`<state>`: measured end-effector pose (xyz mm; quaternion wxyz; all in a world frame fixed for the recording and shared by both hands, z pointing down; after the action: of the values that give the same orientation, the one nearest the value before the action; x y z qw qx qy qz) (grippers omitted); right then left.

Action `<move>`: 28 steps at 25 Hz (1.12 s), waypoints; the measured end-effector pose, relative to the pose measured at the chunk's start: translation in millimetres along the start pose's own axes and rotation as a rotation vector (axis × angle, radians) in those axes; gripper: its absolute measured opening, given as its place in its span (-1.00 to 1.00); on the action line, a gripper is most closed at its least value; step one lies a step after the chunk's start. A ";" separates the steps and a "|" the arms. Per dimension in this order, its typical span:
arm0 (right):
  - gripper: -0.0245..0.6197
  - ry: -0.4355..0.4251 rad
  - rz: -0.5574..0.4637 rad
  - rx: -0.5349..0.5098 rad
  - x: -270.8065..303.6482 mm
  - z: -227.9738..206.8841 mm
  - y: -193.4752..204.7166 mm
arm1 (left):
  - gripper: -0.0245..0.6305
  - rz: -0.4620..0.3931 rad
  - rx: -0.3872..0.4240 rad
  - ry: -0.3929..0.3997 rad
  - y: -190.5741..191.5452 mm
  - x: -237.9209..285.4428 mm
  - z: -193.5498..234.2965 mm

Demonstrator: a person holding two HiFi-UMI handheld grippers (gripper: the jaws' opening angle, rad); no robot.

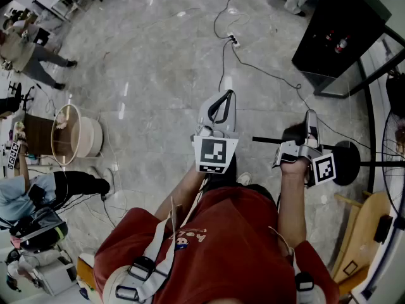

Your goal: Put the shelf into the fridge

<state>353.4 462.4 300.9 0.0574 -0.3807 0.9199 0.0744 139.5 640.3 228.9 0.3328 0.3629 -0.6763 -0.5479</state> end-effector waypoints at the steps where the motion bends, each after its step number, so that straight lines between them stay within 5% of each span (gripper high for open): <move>1: -0.90 -0.008 0.000 0.005 1.8 3.4 1.8 | -0.91 -0.002 0.000 -0.005 0.2 -0.4 0.8; 28: -0.90 0.015 0.016 0.050 65.1 -17.7 21.7 | -0.91 0.035 -0.016 -0.047 8.6 54.7 35.9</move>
<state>291.3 429.2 309.7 0.0595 -0.3726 0.9248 0.0491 79.9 612.6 233.9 0.3293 0.3355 -0.6858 -0.5556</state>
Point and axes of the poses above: the fingertips, and each gripper's own axes: x forward along the fingers, z to its left, y out of its underside, the point moved 5 cm from there along -x, backward along the fingers, and after that the axes turned 7 degrees about -y, right-handed, at the moved point
